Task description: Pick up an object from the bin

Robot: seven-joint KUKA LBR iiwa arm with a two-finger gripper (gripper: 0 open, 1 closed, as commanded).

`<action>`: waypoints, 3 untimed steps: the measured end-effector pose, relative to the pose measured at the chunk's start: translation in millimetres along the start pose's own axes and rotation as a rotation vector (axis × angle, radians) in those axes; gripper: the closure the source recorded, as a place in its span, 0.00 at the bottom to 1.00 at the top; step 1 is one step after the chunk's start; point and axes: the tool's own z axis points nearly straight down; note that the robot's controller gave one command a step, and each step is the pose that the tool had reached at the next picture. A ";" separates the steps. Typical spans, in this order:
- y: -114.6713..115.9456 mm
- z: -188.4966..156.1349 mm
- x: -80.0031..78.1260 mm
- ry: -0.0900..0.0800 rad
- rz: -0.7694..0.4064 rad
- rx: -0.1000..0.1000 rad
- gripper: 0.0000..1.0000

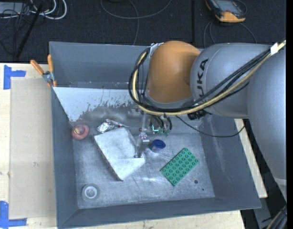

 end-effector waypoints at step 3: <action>-105.2 74.8 21.8 -0.027 0.263 -0.006 1.00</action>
Offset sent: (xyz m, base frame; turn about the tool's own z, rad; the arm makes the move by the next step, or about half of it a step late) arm -0.0188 -0.0730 -0.0348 -0.0426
